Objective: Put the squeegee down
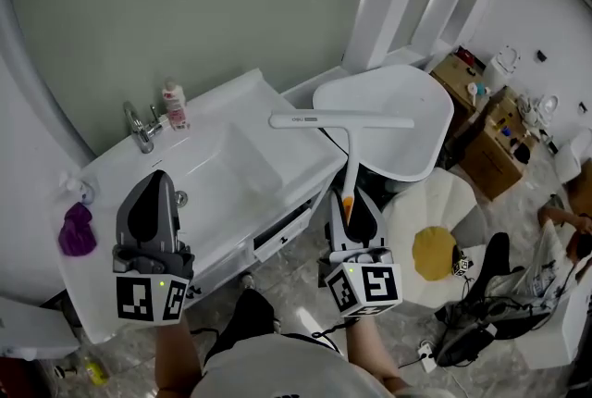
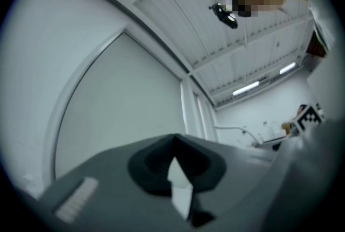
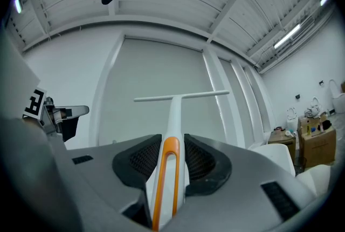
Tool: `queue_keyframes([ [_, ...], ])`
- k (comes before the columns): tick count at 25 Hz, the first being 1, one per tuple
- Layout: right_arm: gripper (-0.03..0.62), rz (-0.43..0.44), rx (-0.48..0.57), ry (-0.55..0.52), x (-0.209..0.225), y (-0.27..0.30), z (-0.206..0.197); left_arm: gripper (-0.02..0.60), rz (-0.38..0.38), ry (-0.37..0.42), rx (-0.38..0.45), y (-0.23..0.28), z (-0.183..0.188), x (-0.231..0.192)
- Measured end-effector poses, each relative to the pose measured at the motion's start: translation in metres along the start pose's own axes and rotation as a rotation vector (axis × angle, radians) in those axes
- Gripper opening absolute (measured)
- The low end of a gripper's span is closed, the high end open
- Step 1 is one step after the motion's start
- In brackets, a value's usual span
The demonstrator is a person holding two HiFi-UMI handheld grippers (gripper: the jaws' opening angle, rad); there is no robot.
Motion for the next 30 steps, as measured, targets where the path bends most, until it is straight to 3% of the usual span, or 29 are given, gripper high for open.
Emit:
queue_keyframes([
  [16, 0.129, -0.017, -0.003, -0.02, 0.003, 0.132, -0.011, 0.007, -0.03, -0.01, -0.006, 0.115, -0.034, -0.069],
  [30, 0.129, 0.006, -0.088, 0.027, -0.008, 0.211, -0.042, 0.006, -0.08, -0.064, -0.062, 0.161, -0.073, -0.113],
])
Point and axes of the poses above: the fingertips, and each gripper's own axes: y forward along the fingers, x to its right, z out of its top, the point moved 9 cm from there along -y, backward along the fingers, and after that the axes turned 7 degrees about -y, right-handed, at the moved point
